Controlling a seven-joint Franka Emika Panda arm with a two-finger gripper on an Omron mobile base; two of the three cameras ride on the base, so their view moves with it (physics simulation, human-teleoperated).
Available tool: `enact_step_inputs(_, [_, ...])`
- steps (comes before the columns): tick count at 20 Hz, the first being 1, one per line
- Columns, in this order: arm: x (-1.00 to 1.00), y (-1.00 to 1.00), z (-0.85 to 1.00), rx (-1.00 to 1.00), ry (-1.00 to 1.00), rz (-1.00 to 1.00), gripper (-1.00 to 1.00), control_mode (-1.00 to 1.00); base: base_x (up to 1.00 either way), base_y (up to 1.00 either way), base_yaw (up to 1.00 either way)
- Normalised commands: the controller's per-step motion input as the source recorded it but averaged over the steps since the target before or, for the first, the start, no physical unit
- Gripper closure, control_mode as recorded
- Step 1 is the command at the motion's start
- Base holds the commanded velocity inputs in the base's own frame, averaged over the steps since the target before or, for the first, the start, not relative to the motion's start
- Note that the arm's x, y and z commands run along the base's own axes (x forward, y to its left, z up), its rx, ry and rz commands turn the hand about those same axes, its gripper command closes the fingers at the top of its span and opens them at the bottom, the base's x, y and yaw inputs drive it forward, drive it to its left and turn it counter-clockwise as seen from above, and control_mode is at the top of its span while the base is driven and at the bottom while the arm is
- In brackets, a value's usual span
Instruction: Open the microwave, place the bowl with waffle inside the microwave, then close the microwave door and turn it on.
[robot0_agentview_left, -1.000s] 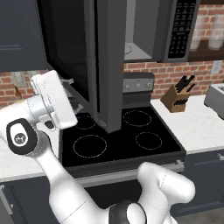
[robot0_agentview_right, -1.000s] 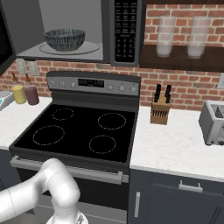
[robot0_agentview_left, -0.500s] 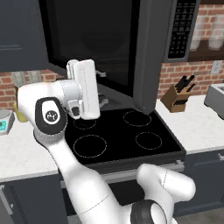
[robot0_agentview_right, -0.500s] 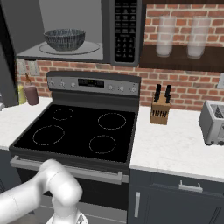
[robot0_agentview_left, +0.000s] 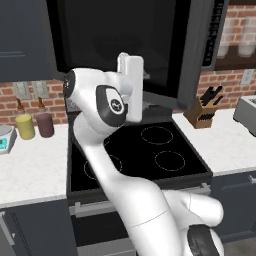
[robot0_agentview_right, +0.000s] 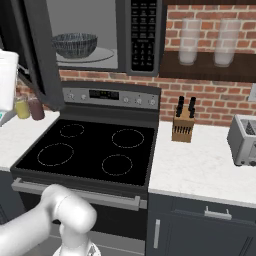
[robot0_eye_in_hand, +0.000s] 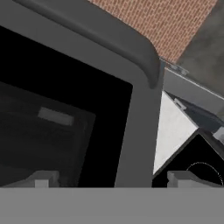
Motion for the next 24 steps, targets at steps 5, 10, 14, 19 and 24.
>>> enact_step_inputs(5, [0.6,-0.55,0.0,0.2,-0.01,0.35,-1.0,-1.0,0.0,0.0,0.0])
enact_step_inputs(10, [0.69,-0.37,0.0,0.19,-0.07,0.44,-1.0,-1.0,0.0,0.0,0.0])
enact_step_inputs(14, [0.81,-0.14,0.0,0.18,-0.05,0.41,-1.0,-1.0,0.0,0.0,0.0])
enact_step_inputs(19, [0.81,-0.03,0.0,0.17,-0.03,0.36,-1.0,-1.0,0.0,0.0,0.0])
enact_step_inputs(24, [0.75,0.0,0.0,0.15,-0.03,0.29,-1.0,-1.0,0.0,0.0,0.0])
